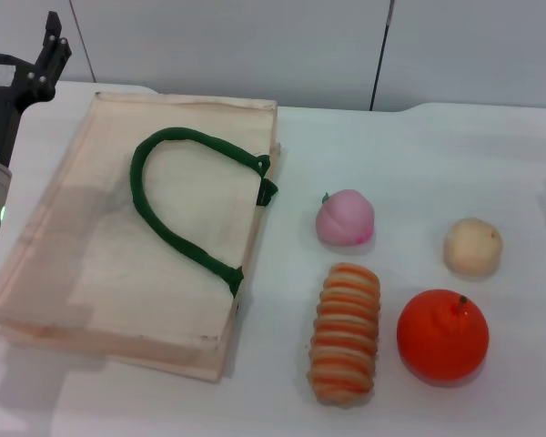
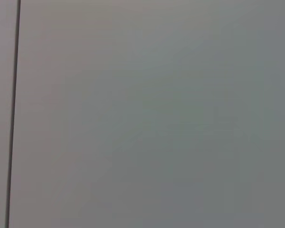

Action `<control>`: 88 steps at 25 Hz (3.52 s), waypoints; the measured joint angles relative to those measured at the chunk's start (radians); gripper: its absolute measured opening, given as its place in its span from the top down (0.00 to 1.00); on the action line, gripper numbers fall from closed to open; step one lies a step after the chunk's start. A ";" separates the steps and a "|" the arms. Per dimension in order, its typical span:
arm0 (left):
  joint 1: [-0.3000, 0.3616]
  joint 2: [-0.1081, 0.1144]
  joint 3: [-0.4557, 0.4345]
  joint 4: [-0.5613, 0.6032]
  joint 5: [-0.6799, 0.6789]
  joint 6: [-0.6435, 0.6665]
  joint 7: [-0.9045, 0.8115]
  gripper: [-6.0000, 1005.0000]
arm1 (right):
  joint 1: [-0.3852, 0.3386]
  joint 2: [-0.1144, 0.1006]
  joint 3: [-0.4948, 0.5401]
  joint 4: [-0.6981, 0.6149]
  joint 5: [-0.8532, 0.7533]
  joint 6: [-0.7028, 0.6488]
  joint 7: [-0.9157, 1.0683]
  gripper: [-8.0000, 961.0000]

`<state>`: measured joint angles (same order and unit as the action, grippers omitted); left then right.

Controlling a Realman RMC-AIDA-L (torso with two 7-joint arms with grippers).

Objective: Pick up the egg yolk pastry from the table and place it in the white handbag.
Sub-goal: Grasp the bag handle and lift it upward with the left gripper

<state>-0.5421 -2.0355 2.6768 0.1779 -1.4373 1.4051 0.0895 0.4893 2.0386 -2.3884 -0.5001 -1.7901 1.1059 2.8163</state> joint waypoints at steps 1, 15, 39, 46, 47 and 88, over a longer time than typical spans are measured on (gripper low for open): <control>0.000 0.000 0.000 0.000 0.000 0.000 -0.005 0.13 | 0.000 0.000 0.000 0.000 0.000 0.000 0.000 0.08; 0.001 0.000 0.000 0.000 0.000 -0.003 -0.039 0.13 | 0.003 0.000 0.000 0.000 0.000 0.000 0.000 0.08; 0.010 0.045 0.043 -0.147 0.118 -0.134 -0.775 0.13 | 0.017 -0.019 0.000 -0.035 -0.012 -0.131 0.001 0.08; -0.042 0.016 0.043 -0.359 0.253 -0.149 -1.046 0.13 | 0.051 -0.051 0.025 -0.087 -0.011 -0.206 0.002 0.08; -0.056 0.012 0.043 -0.400 0.291 -0.155 -1.104 0.13 | 0.055 -0.061 0.035 -0.105 -0.010 -0.219 0.002 0.08; -0.316 0.033 0.189 -0.898 1.145 0.037 -2.009 0.13 | -0.090 -0.070 1.105 -0.819 -0.182 -1.953 -0.631 0.08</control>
<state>-0.8581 -2.0027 2.8654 -0.7198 -0.2926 1.4416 -1.9199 0.3992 1.9689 -1.2837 -1.3195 -1.9724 -0.8474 2.1854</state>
